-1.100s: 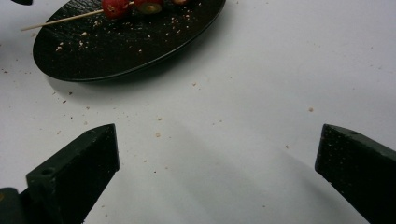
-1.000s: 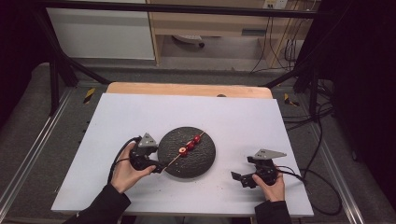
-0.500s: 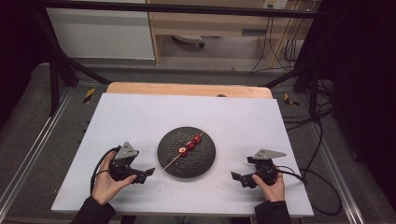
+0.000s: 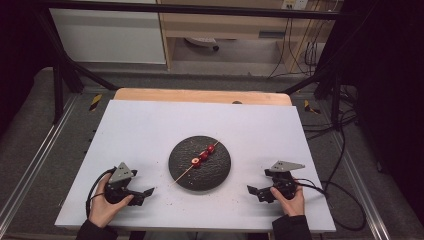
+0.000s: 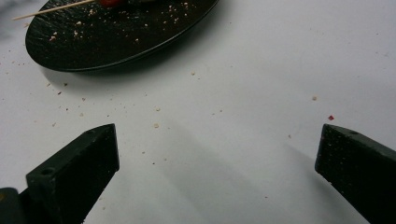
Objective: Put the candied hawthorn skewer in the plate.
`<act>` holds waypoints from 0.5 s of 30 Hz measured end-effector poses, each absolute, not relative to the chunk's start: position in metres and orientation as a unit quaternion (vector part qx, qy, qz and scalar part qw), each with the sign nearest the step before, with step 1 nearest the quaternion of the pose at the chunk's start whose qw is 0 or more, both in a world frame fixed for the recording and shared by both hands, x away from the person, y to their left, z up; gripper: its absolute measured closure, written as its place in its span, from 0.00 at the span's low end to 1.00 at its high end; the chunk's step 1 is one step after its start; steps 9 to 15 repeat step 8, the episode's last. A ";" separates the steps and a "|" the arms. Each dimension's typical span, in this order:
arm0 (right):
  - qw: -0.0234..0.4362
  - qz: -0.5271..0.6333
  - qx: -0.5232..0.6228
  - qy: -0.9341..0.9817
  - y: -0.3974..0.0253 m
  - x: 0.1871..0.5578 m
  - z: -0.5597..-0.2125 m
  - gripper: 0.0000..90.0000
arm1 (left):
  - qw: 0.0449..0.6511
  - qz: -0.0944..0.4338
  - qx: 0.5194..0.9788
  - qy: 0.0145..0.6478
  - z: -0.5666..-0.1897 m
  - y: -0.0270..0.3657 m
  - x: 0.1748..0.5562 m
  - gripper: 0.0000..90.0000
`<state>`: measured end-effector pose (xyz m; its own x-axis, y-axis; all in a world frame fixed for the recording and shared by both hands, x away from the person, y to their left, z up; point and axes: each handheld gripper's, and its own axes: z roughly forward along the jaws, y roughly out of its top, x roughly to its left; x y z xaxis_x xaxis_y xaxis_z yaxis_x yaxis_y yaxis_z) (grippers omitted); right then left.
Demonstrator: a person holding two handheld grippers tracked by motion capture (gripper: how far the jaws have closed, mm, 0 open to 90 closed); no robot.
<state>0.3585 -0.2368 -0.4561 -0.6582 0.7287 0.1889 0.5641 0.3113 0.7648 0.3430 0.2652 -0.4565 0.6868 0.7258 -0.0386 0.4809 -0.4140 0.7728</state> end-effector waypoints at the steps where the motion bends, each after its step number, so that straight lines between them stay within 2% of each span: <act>1: 0.094 0.426 0.404 0.804 -0.237 0.358 -0.456 0.01 | 0.401 0.153 0.825 0.367 -0.457 0.266 0.343 0.07; 15: 0.092 0.427 0.403 0.805 -0.237 0.358 -0.456 0.01 | 0.401 0.153 0.824 0.370 -0.456 0.268 0.343 0.08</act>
